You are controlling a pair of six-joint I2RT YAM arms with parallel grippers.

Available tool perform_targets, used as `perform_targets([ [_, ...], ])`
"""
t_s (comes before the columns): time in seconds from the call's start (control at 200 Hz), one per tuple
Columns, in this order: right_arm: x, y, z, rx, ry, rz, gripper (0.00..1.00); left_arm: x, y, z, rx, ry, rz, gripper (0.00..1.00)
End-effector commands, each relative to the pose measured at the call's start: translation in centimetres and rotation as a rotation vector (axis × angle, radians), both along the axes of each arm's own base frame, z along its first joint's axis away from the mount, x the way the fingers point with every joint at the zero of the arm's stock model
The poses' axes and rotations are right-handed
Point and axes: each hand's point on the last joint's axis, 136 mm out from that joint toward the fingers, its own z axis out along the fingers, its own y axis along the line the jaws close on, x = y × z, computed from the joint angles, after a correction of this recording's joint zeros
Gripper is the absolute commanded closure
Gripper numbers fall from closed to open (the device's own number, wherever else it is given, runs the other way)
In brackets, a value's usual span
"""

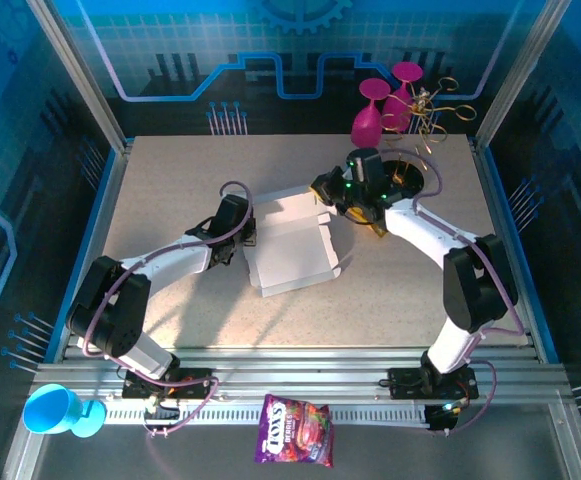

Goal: Fold the paper box

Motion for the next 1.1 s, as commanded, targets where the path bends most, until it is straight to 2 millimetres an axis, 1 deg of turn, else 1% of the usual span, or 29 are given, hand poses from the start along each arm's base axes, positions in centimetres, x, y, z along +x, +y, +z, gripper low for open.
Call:
perform_targets([
  [0.0, 0.4, -0.1, 3.5, 0.131, -0.067, -0.051, 0.85, 0.7, -0.9, 1.2, -0.035, -0.02, -0.005, 1.0],
  [0.035, 0.3, -0.6, 3.9, 0.12, -0.088, -0.059, 0.68, 0.6, -0.8, 1.3, -0.033, -0.016, -0.001, 1.0],
  [0.07, -0.1, -1.4, 4.4, 0.099, -0.113, -0.069, 0.55, 0.5, -0.8, 1.3, -0.032, -0.011, -0.002, 1.0],
  [0.095, -0.4, -2.0, 4.6, 0.08, -0.133, -0.076, 0.49, 0.5, -0.7, 1.4, -0.028, -0.009, -0.001, 1.0],
  [0.135, -0.9, -3.4, 4.7, 0.052, -0.16, -0.091, 0.45, 0.4, -0.6, 1.5, -0.023, -0.004, -0.002, 1.0],
  [0.155, -1.2, -4.0, 4.9, 0.044, -0.178, -0.097, 0.44, 0.3, -0.5, 1.6, -0.021, 0.0, -0.002, 1.0],
  [0.175, -1.5, -4.7, 4.7, 0.035, -0.187, -0.107, 0.43, 0.2, -0.5, 1.7, -0.018, 0.002, -0.004, 1.0],
  [0.205, -2.1, -5.8, 4.2, 0.021, -0.19, -0.12, 0.44, 0.1, -0.4, 1.8, -0.018, 0.004, -0.006, 1.0],
  [0.265, -3.3, -7.7, 2.6, -0.005, -0.186, -0.139, 0.49, -0.1, -0.2, 2.2, -0.01, 0.016, -0.006, 1.0],
  [0.28, -3.5, -8.2, 2.5, -0.011, -0.192, -0.143, 0.5, -0.1, -0.2, 2.3, -0.009, 0.018, -0.009, 1.0],
  [0.285, -3.8, -8.3, 1.9, -0.019, -0.183, -0.143, 0.5, -0.1, -0.1, 2.3, -0.008, 0.018, -0.009, 1.0],
  [0.3, -4.2, -8.7, 1.0, -0.034, -0.171, -0.143, 0.51, -0.2, -0.1, 2.3, -0.007, 0.022, -0.011, 1.0],
  [0.335, -5.0, -9.5, -0.2, -0.064, -0.166, -0.143, 0.54, -0.4, -0.1, 2.5, -0.002, 0.028, -0.017, 1.0],
  [0.385, -6.0, -10.0, -2.2, -0.102, -0.149, -0.132, 0.63, -0.5, -0.1, 2.6, 0.004, 0.035, -0.026, 1.0],
  [0.425, -6.6, -10.0, -3.8, -0.117, -0.132, -0.113, 0.67, -0.7, -0.1, 2.6, 0.006, 0.038, -0.031, 1.0],
  [0.485, -7.2, -9.6, -6.2, -0.115, -0.091, -0.09, 0.7, -0.8, 0.0, 2.7, 0.008, 0.037, -0.031, 1.0],
  [0.515, -7.0, -9.1, -6.4, -0.098, -0.108, -0.083, 0.7, -0.8, 0.0, 2.6, 0.007, 0.04, -0.031, 1.0],
  [0.545, -6.9, -8.9, -7.3, -0.093, -0.095, -0.079, 0.69, -0.8, 0.0, 2.5, 0.007, 0.043, -0.032, 1.0],
  [0.6, -6.5, -8.3, -8.4, -0.088, -0.089, -0.072, 0.69, -0.8, 0.0, 2.3, 0.008, 0.049, -0.03, 1.0],
  [0.725, -4.9, -6.9, -10.0, -0.033, -0.093, -0.077, 0.71, -0.6, 0.1, 1.7, 0.018, 0.054, -0.018, 1.0],
  [0.836, -3.7, -5.8, -11.4, 0.011, -0.092, -0.101, 0.71, -0.4, 0.1, 0.7, 0.029, 0.059, -0.012, 1.0],
  [0.976, -3.6, -5.1, -14.1, 0.05, -0.062, -0.14, 0.71, -0.3, 0.3, -1.1, 0.047, 0.079, 0.007, 1.0],
  [1.091, -3.9, -4.8, -15.2, 0.059, -0.06, -0.154, 0.71, -0.7, 0.5, -2.4, 0.057, 0.088, 0.024, 1.0],
])
